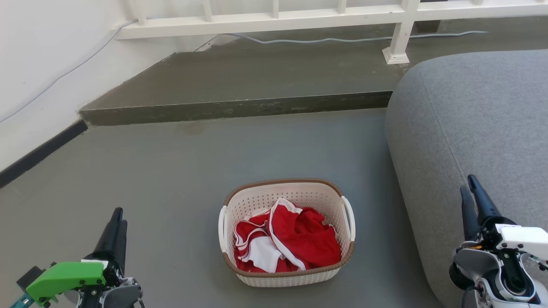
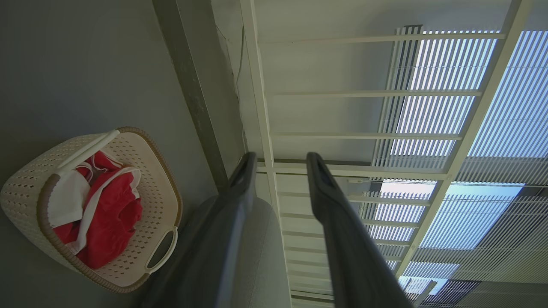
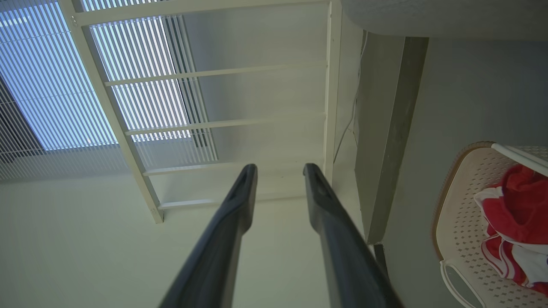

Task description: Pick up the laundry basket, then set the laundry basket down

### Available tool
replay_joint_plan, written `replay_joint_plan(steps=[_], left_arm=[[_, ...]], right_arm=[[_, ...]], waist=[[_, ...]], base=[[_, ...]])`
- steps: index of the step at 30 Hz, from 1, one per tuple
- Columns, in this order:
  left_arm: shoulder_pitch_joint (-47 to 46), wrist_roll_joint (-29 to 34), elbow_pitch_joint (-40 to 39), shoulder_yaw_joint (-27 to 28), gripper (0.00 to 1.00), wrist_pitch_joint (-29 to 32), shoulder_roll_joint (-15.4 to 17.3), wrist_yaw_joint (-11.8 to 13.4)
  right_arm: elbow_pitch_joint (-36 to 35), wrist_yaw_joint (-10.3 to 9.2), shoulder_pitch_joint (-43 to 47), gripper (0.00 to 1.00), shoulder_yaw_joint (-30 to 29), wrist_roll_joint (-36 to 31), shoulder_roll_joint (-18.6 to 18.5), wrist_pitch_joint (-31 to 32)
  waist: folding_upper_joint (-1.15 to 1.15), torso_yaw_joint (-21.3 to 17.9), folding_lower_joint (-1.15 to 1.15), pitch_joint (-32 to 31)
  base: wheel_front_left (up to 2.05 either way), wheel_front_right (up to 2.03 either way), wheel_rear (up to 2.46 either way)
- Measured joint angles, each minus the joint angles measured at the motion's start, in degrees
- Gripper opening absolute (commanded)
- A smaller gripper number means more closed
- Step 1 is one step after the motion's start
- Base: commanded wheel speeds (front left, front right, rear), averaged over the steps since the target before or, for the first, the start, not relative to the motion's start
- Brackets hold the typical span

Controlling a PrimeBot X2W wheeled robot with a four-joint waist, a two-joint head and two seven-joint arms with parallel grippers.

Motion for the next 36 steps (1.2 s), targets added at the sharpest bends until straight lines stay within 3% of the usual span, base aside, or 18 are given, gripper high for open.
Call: replay_joint_plan(steps=[23,36], left_arm=[[0.01,3.02,-1.2,-2.4,1.0,-2.63,0.02,0.0],[-1.29,12.79,-2.22,-5.79,1.0,-6.59,2.47,0.0]], right_arm=[[-1.18,-0.01,0.51,1.0,0.2,-4.52,-0.62,-3.44],[-2.01,-0.04,0.47,1.0,2.63,-16.61,-3.98,-6.15]], waist=[[0.0,-0.08,0.0,0.07],[0.0,-0.17,0.0,-0.15]], base=[[0.0,0.0,0.0],[0.0,0.0,0.0]])
